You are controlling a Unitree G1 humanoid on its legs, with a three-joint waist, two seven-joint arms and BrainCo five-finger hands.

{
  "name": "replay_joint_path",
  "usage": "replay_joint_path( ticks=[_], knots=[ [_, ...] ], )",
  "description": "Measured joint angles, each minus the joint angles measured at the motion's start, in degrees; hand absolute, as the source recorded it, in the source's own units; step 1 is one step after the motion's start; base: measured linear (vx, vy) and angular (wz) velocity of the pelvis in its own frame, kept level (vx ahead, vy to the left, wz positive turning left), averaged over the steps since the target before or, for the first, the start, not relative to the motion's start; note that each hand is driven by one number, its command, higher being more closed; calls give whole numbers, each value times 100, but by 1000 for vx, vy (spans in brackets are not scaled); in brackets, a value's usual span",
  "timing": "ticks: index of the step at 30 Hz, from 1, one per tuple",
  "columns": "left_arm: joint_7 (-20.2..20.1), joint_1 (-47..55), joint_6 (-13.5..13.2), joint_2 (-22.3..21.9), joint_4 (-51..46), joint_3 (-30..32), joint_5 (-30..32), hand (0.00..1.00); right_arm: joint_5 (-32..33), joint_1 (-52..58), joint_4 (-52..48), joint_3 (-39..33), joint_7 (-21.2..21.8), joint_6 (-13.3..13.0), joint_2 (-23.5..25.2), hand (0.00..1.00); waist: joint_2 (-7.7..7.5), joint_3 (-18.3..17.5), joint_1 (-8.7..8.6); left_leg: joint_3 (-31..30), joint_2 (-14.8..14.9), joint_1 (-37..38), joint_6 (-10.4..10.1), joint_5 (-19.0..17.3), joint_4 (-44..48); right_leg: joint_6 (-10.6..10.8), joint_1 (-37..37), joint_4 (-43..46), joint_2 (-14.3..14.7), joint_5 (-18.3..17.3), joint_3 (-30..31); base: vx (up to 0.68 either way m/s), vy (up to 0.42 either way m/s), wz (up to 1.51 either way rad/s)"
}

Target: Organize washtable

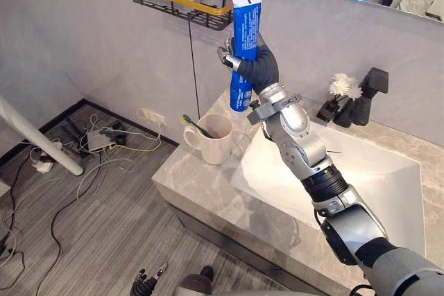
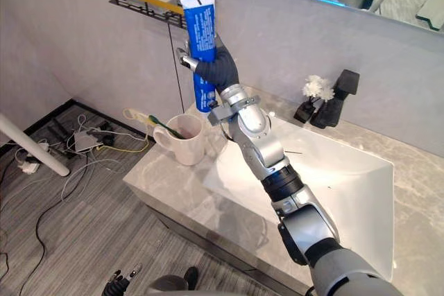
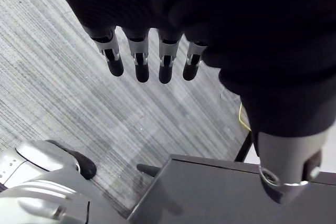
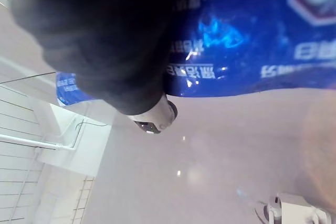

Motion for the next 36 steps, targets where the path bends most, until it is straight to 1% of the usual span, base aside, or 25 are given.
replay_joint_path(
  ticks=[4, 6, 10, 13, 15, 18, 23, 25, 36],
  knots=[
    [4, -8, 0, 18, -11, -3, -3, 0, 0, -147, 151, 95, -12, 1, 71, 100, -28, 79, 41, -44, -3, -52, -1, 1, 33, -1, 5, 0, -11, -2, -52, 7, -2, 6],
    [6, -43, 3, 17, -10, -22, -2, 0, -9, -163, 338, 106, -50, 4, 96, 100, -24, 87, 140, -48, -6, -60, -1, 1, 35, 3, 3, 0, -35, -7, -61, 3, 4, 2],
    [7, -43, 4, 18, -14, -25, -6, 0, -9, -163, 376, 145, -114, 21, 211, 100, -27, 114, 155, -60, -12, -87, -1, 0, 44, 3, -14, 6, -41, -7, -71, 2, 2, 2],
    [10, -46, -2, 19, -46, -36, -13, 0, -12, -164, 377, 173, -121, 21, 255, 100, -28, 196, 162, -61, -12, -92, -2, 0, 59, 4, -21, 30, -46, -17, -71, 0, 0, 0],
    [12, -46, -2, 20, -63, -41, -13, 0, -102, -164, 464, 184, -132, 22, 303, 100, -28, 223, 167, -68, -12, -125, -2, 0, 74, 3, -71, 95, -58, -51, -73, 0, 0, 0],
    [18, -68, -22, 31, -99, -102, -14, 0, -225, -164, 691, 186, -149, 35, 312, 100, -20, 232, 286, -69, -14, -134, -2, -1, 79, 3, -77, 95, -59, -51, -74, 0, 0, 0],
    [18, -69, -22, 97, -153, -241, -15, 0, -228, -167, 817, 218, -147, 62, 441, 100, -20, 252, 292, -84, -17, -162, -2, -1, 86, 4, -101, 108, -63, -54, -88, 0, 0, 0],
    [18, -69, -19, 98, -157, -242, -15, 0, -230, -167, 817, 226, -146, 103, 434, 100, -20, 252, 290, -82, -17, -197, -2, -1, 100, 6, -145, 140, -69, -55, -82, 0, 0, 0],
    [19, -70, -21, 111, -187, -252, -15, 0, -447, -166, 818, 244, -152, 110, 432, 100, -20, 362, 282, -75, -11, -195, -4, -3, 158, 15, -169, 264, -84, -128, -67, -6, 0, 0]
  ],
)
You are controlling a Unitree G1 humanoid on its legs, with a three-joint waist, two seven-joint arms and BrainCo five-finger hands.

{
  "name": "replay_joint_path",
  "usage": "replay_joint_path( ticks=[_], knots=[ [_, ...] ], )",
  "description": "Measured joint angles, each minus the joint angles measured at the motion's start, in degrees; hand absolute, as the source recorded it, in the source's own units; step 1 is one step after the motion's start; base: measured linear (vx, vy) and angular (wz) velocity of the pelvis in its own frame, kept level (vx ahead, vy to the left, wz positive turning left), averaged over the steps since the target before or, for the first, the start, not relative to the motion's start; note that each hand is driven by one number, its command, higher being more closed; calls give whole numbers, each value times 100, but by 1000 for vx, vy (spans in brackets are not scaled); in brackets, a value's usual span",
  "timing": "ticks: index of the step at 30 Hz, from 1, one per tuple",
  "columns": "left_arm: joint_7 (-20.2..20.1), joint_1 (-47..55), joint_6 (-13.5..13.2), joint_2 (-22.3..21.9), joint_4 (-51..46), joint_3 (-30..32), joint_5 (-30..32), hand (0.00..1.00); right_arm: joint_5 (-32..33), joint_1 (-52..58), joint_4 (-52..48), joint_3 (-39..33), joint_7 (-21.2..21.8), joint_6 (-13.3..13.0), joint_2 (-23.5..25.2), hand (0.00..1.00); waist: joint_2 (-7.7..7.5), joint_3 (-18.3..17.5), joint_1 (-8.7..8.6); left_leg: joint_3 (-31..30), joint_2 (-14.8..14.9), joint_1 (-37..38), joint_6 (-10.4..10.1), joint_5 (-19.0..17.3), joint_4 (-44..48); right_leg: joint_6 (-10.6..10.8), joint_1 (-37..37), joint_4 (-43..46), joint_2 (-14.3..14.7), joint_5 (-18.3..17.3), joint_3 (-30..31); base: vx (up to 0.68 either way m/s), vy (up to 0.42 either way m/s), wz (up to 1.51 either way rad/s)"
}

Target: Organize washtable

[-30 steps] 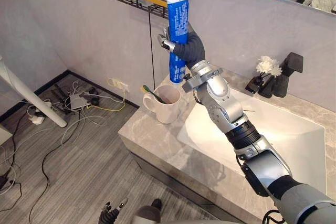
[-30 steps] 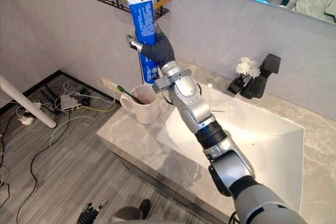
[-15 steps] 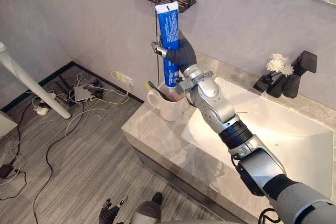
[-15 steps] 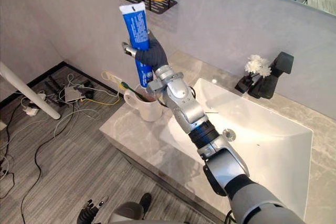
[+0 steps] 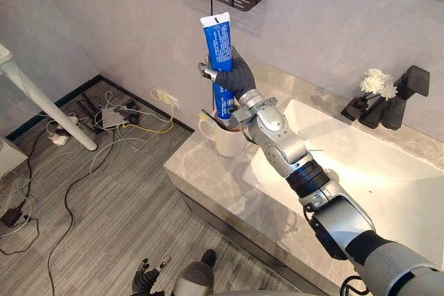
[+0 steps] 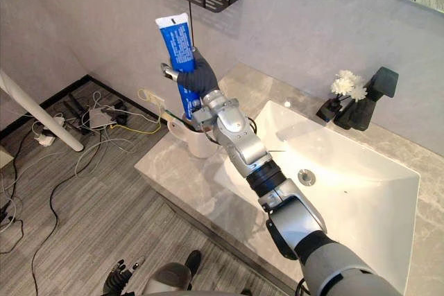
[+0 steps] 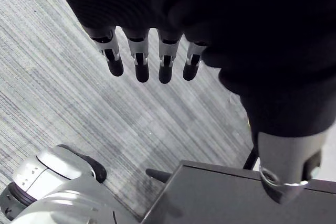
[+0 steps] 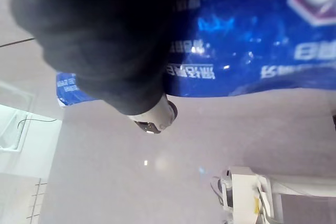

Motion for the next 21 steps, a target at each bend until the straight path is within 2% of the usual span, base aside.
replay_joint_path(
  ticks=[1, 2, 21],
  knots=[
    [0, 0, 0, 0, 0, 0, 0, 0, -1, 0, 0, 1, 0, 0, 0, 100, 0, 0, 0, 3, 0, 1, 0, 0, 0, 0, 0, 1, -1, 0, 2, 0, 0, 0],
    [1, 0, 1, 0, 0, 0, 0, 0, -3, 0, 0, 15, 1, 0, -5, 0, 0, 0, -2, 14, 0, 9, 0, 0, 0, 0, 1, 2, -2, 0, 9, 0, 0, 0],
    [2, 8, 42, 11, 6, 0, 2, 0, -226, 200, -37, 31, 16, 9, -189, 0, -8, -6, -35, 54, 3, 100, 0, 2, 4, 0, 26, 28, -8, 0, 33, -2, 0, 0]
  ],
)
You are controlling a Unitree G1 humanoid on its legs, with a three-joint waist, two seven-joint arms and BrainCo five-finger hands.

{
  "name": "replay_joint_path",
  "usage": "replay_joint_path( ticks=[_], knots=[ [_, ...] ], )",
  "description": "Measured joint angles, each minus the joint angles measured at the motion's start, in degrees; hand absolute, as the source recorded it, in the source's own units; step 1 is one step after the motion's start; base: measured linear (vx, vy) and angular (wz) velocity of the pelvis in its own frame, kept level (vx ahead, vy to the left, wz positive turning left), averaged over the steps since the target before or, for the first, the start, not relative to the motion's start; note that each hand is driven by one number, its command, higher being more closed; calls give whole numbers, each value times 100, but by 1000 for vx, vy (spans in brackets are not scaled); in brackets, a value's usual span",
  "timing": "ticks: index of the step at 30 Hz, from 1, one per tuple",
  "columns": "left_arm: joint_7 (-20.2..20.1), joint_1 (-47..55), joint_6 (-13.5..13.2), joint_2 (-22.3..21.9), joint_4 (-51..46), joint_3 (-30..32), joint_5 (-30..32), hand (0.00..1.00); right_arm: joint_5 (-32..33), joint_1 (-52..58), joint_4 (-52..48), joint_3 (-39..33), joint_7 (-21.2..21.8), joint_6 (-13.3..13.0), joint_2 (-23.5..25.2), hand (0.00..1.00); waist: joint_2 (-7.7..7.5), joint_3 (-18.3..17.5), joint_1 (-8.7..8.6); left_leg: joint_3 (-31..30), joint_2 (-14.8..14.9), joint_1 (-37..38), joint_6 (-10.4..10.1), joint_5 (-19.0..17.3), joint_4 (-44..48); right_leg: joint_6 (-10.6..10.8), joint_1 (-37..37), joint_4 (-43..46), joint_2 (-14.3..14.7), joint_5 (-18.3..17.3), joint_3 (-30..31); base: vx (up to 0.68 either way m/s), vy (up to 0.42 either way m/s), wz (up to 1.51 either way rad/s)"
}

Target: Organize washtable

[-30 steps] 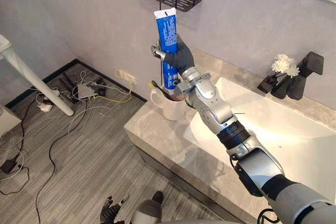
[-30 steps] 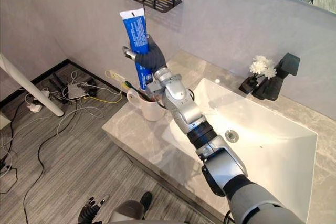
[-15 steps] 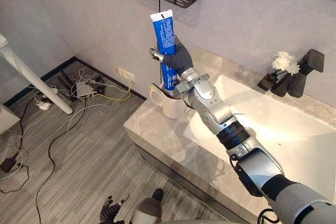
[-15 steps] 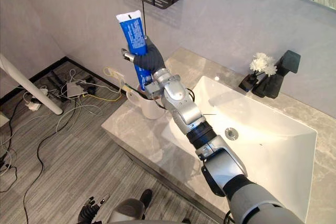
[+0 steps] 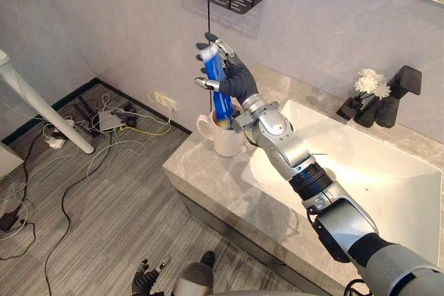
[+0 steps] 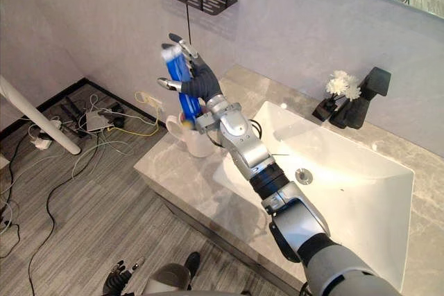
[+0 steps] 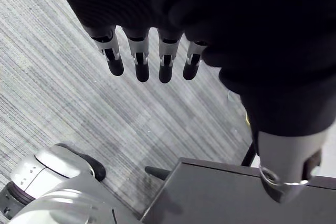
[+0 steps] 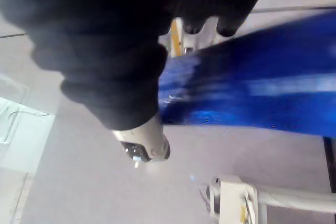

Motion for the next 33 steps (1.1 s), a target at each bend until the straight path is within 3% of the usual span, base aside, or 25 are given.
replay_joint_path(
  ticks=[13, 18, 25, 28, 31, 33],
  knots=[
    [-1, 82, 12, 21, 22, 2, 10, 0, -108, 550, -470, -84, 22, -1, -252, 0, -15, -67, -207, 26, 3, 79, 0, 0, -5, 0, 64, 2, 0, 1, 51, 0, 0, 0],
    [-4, 94, 22, 37, 98, 3, 15, 0, -232, 612, -934, -217, 29, -7, -620, 0, -13, -133, -294, 83, 10, 135, 1, 0, -15, 0, 85, -1, 1, 2, 120, -7, 7, -6],
    [-6, 162, 21, 58, 190, 3, 28, 0, -413, 611, -1770, -572, 39, -125, -1464, 0, -22, -277, -477, 163, 24, 176, 1, 0, -53, 3, 76, -5, 2, 8, 188, -10, 4, -4],
    [-7, 250, 16, 70, 192, 5, 129, 0, -453, 610, -2315, -651, 78, -221, -2068, 0, -46, -439, -593, 259, 49, 182, 2, 2, -129, 0, -12, -10, 13, 15, 298, 15, 5, -19],
    [-11, 293, 17, 69, 195, 7, 140, 0, -467, 611, -2763, -1125, 164, -419, -2788, 0, -38, -464, -738, 330, 61, 230, 2, 2, -184, 1, -15, -26, 17, 19, 357, 9, 3, -14],
    [-19, 305, 13, 73, 261, 13, 208, 0, -498, 703, -3043, -1810, 163, -594, -3189, 0, -29, -506, -854, 406, 73, 269, 2, 0, -241, 1, -38, -43, 24, 23, 452, 7, 5, -16]
  ],
)
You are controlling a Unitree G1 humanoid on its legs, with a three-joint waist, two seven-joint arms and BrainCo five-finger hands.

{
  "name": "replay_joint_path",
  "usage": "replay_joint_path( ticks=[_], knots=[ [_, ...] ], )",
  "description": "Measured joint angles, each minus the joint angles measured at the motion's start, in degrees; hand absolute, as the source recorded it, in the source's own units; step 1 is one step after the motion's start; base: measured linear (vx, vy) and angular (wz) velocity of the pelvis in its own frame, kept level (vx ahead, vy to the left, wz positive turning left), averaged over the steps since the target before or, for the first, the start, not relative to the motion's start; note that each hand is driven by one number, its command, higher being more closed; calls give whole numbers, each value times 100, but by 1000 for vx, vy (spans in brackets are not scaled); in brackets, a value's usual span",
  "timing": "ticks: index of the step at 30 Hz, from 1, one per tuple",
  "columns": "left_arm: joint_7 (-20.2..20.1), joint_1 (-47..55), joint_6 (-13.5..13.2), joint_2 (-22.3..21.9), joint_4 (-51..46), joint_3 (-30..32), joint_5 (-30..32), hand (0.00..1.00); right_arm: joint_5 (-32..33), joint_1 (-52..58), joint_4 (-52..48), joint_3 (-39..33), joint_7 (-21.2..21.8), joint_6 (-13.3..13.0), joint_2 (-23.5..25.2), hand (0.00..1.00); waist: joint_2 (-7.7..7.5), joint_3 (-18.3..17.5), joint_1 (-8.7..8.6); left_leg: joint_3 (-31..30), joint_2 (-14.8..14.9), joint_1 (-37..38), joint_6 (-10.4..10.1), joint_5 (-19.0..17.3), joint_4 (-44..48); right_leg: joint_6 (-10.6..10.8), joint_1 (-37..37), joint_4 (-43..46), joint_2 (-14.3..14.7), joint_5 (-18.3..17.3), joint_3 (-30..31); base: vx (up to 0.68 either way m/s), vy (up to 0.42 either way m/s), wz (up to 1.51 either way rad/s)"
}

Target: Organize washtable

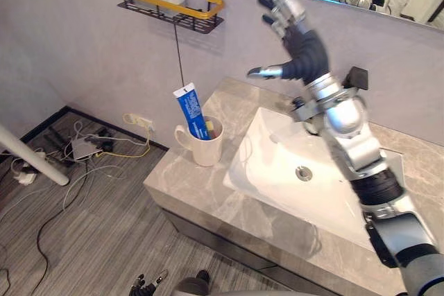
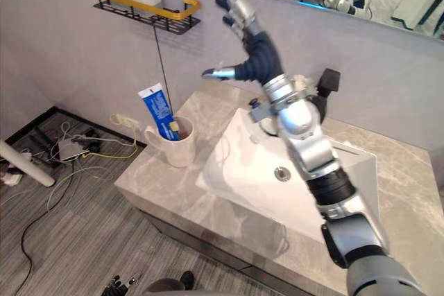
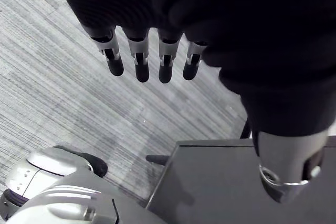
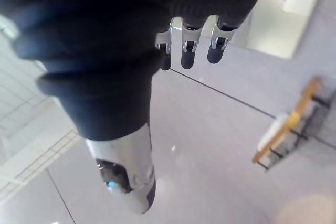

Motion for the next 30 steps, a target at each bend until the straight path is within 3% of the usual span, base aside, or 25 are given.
replay_joint_path(
  ticks=[3, 6, 9, 13, 16, 20, 24, 30],
  knots=[
    [-8, 7, -2, -14, 62, 1, 147, 0, -76, 432, -292, -1130, -26, -218, -246, 0, 43, -123, -100, 114, 10, 2, 1, 1, -79, 1, -81, -34, 6, 29, 73, 22, 4, -19],
    [-12, 2, -6, -34, 62, 3, 149, 0, -78, 763, -312, -2194, -146, -260, -293, 0, 78, -165, -355, 163, 3, 2, 2, 0, -91, -2, -90, -82, 13, 67, 151, 9, 3, -13],
    [-17, 1, -5, -63, 90, 34, 151, 0, -76, 1100, -259, -3042, -311, -281, -370, 0, 116, -254, -417, 341, 32, -3, 3, -1, -157, -8, -222, -92, 26, 106, 313, -18, 5, -31],
    [-58, 21, 4, -96, 150, 56, 151, 0, -76, 2005, 157, -4312, -670, -292, -460, 0, 196, -419, -700, 567, 26, -40, 14, -8, -254, 37, -416, -138, 46, 177, 546, -15, 9, -30],
    [-131, -28, 4, -106, 147, 60, 149, 0, -79, 2657, 462, -5016, -830, -207, -348, 0, 215, -500, -760, 655, 13, -53, 15, -8, -292, 49, -476, -177, 37, 215, 638, 15, 17, -20],
    [-142, -78, 2, -190, 131, 194, 150, 0, -320, 3579, 854, -5777, -1244, -3, 483, 0, 203, -574, -1005, 674, 10, -47, 15, -9, -295, 50, -477, -178, 30, 215, 643, 3, -2, -2],
    [-140, -185, 7, -306, 87, 300, 150, 0, -694, 4549, 849, -5911, -1564, 376, 1570, 0, 263, -613, -985, 769, 49, -15, 16, -15, -296, 60, -483, -165, 19, 205, 676, -28, -10, -7],
    [-137, -349, 37, -716, -118, 481, 142, 0, -624, 5195, 783, -5805, -1828, 619, 3090, 0, 269, -617, -941, 975, 132, 21, 2, -43, -253, 21, -542, -49, 27, 103, 638, -36, -15, -11]
  ],
)
